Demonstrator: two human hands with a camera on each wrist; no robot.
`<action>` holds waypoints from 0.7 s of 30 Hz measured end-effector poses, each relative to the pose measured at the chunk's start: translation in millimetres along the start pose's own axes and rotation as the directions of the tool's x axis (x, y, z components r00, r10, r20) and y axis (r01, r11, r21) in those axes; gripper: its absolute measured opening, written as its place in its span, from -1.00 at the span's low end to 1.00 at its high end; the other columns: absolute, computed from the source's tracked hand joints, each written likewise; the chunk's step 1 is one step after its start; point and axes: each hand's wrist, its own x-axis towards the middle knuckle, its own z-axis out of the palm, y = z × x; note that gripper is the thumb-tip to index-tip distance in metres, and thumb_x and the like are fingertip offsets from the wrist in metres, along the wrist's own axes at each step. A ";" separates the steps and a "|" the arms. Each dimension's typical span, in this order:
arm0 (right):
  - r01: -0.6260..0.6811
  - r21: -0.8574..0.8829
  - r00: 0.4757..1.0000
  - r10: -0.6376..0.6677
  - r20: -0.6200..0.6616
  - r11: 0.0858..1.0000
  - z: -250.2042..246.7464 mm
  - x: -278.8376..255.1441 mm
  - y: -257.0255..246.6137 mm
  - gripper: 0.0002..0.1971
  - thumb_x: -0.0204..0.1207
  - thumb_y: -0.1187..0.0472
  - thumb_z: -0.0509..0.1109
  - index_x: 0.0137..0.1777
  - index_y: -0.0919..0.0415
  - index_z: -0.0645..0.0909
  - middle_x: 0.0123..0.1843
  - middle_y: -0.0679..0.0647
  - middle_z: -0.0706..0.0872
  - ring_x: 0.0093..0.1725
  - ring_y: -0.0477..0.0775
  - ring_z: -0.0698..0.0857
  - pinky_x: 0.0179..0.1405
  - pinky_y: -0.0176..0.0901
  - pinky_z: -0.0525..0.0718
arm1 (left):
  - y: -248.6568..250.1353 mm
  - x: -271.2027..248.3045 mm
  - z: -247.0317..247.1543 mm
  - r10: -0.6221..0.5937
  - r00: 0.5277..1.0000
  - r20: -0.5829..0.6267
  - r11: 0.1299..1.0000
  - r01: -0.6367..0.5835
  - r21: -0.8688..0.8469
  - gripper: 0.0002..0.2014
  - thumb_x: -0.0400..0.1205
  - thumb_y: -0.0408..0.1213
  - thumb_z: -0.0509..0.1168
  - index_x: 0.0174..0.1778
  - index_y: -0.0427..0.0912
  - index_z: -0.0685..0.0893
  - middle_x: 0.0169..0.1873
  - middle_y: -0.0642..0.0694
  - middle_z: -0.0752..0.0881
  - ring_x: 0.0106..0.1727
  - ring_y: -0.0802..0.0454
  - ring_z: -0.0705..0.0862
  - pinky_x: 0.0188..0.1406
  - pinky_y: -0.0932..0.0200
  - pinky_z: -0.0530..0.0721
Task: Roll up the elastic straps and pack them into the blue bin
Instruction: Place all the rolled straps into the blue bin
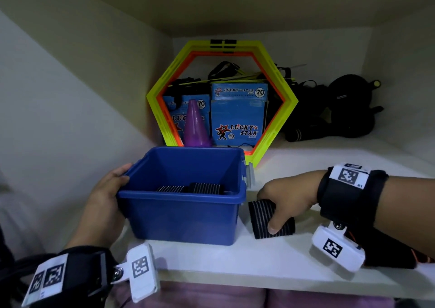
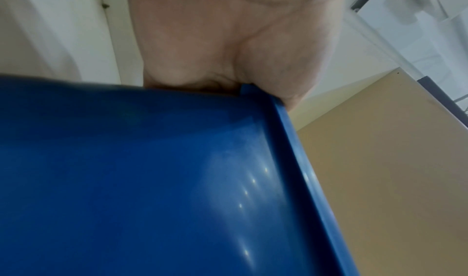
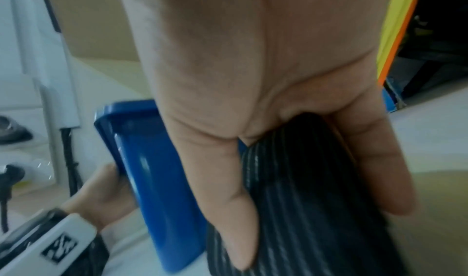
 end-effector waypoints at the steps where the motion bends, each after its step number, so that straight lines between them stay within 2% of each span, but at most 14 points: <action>1: -0.018 -0.005 1.000 0.018 0.010 1.000 -5.5 -3.6 4.8 -0.60 0.34 -0.04 0.62 0.09 0.12 0.69 0.00 0.03 0.82 0.01 0.08 0.79 -0.14 -0.11 0.75 | -0.5 -0.7 -0.2 0.001 1.000 -0.001 1.000 -0.001 -0.003 -0.60 0.71 -0.44 0.05 0.45 -0.33 0.57 -0.09 -0.13 0.84 -0.23 0.06 0.79 -0.31 0.33 0.76; 3: -0.054 0.017 0.998 0.054 0.022 0.998 -20.2 -10.7 16.8 -0.68 0.34 0.04 0.58 0.04 0.16 0.69 -0.03 0.08 0.83 -0.04 0.11 0.82 -0.20 -0.09 0.76 | -1.7 -3.4 0.7 -0.002 1.000 0.002 1.000 0.002 0.009 -0.59 0.71 -0.43 0.05 0.46 -0.32 0.57 0.10 -0.24 0.79 -0.13 -0.01 0.77 -0.26 0.28 0.77; 4: -0.071 0.048 0.997 0.070 0.016 0.996 -29.3 -14.5 23.2 -0.73 0.35 0.10 0.55 0.00 0.18 0.68 -0.06 0.10 0.83 -0.10 0.11 0.82 -0.23 -0.07 0.77 | -2.3 -5.8 2.2 -0.002 1.000 0.014 1.000 0.001 0.017 -0.60 0.71 -0.43 0.06 0.45 -0.29 0.58 0.11 -0.24 0.79 -0.11 -0.02 0.77 -0.22 0.24 0.77; 7: -0.095 0.174 0.990 0.111 -0.087 0.980 -63.5 -30.6 37.6 -0.77 0.28 0.18 0.45 -0.09 0.26 0.65 -0.18 0.18 0.81 -0.25 0.13 0.80 -0.34 -0.05 0.76 | -6.4 -14.3 10.2 0.009 0.999 0.036 0.999 -0.011 0.052 -0.67 0.72 -0.44 0.06 0.29 -0.16 0.64 -0.12 -0.06 0.86 -0.23 0.11 0.80 -0.31 0.33 0.75; 8: -0.080 0.237 0.985 0.113 -0.128 0.968 -75.7 -36.8 39.7 -0.75 0.22 0.19 0.41 -0.13 0.29 0.65 -0.23 0.20 0.80 -0.29 0.15 0.79 -0.35 -0.03 0.74 | -8.0 -17.8 13.7 0.015 0.999 0.033 0.998 -0.017 0.064 -0.67 0.72 -0.45 0.07 0.25 -0.12 0.65 -0.10 -0.05 0.86 -0.24 0.13 0.81 -0.31 0.34 0.74; 9: -0.055 0.294 0.980 0.108 -0.168 0.954 -86.9 -43.4 38.8 -0.75 0.15 0.20 0.39 -0.18 0.29 0.64 -0.28 0.19 0.76 -0.32 0.16 0.77 -0.36 -0.03 0.71 | -9.7 -21.4 16.5 0.030 0.999 0.043 0.997 -0.033 0.074 -0.67 0.72 -0.46 0.07 0.22 -0.09 0.67 -0.04 -0.06 0.86 -0.19 0.12 0.81 -0.23 0.30 0.73; 11: 0.012 0.365 0.967 0.082 -0.241 0.931 -106.5 -54.3 31.9 -0.71 0.05 0.19 0.40 -0.21 0.30 0.63 -0.29 0.20 0.70 -0.30 0.17 0.72 -0.30 0.00 0.67 | -12.7 -29.5 23.2 0.052 0.996 0.067 0.993 -0.058 0.102 -0.63 0.71 -0.46 0.09 0.21 -0.02 0.72 0.10 -0.09 0.84 -0.04 0.04 0.80 0.00 0.09 0.68; 13: 0.092 0.401 0.960 0.025 -0.278 0.911 -121.4 -60.8 19.5 -0.59 0.03 0.14 0.44 -0.11 0.36 0.64 -0.21 0.24 0.70 -0.20 0.19 0.71 -0.16 0.08 0.65 | -14.6 -37.8 29.3 0.049 0.995 0.087 0.991 -0.059 0.121 -0.62 0.72 -0.42 0.11 0.19 0.04 0.77 0.15 -0.06 0.83 0.04 0.00 0.78 0.02 -0.01 0.59; 15: 0.161 0.409 0.965 -0.057 -0.254 0.898 -131.3 -61.4 3.1 -0.53 0.12 0.14 0.47 0.02 0.39 0.65 -0.10 0.24 0.78 -0.08 0.20 0.77 -0.06 0.10 0.68 | -17.8 -44.9 32.7 0.048 0.993 0.110 0.988 -0.064 0.144 -0.71 0.72 -0.26 0.20 0.20 0.11 0.78 0.23 0.00 0.80 0.14 0.01 0.77 -0.04 0.02 0.61; 16: 0.187 0.388 0.968 -0.102 -0.229 0.903 -134.9 -59.7 -7.3 -0.57 0.22 0.18 0.48 0.07 0.38 0.66 -0.03 0.25 0.82 -0.02 0.22 0.81 0.01 0.12 0.72 | -18.5 -48.3 34.0 0.043 0.991 0.130 0.986 -0.064 0.157 -0.75 0.66 -0.07 0.29 0.21 0.16 0.77 0.28 0.03 0.78 0.22 0.01 0.76 -0.01 0.03 0.62; 18: 0.227 0.321 0.970 -0.183 -0.161 0.920 -138.5 -51.4 -29.3 -0.70 0.41 0.29 0.51 0.14 0.35 0.68 0.05 0.24 0.85 0.08 0.24 0.83 0.16 0.18 0.75 | -20.9 -52.9 30.0 0.066 0.980 0.190 0.980 -0.099 0.172 -0.43 0.38 0.34 0.45 0.28 0.20 0.73 0.34 0.07 0.73 0.35 0.01 0.71 0.20 -0.07 0.64; 19: 0.237 0.296 0.970 -0.210 -0.120 0.925 -138.2 -44.2 -40.0 -0.74 0.48 0.35 0.52 0.16 0.35 0.68 0.07 0.24 0.85 0.09 0.25 0.83 0.21 0.21 0.75 | -22.8 -53.9 26.7 0.087 0.973 0.215 0.975 -0.128 0.183 -0.30 0.30 0.46 0.45 0.32 0.20 0.70 0.39 0.07 0.71 0.42 0.00 0.67 0.35 -0.16 0.60; 21: 0.232 0.236 0.973 -0.229 -0.038 0.944 -135.6 -25.8 -60.6 -0.74 0.53 0.37 0.50 0.20 0.39 0.66 0.09 0.27 0.85 0.10 0.25 0.83 0.21 0.24 0.76 | -22.2 -55.2 22.0 0.136 0.954 0.268 0.958 -0.195 0.210 -0.20 0.31 0.52 0.40 0.42 0.19 0.64 0.47 0.06 0.64 0.51 -0.03 0.59 0.54 -0.32 0.43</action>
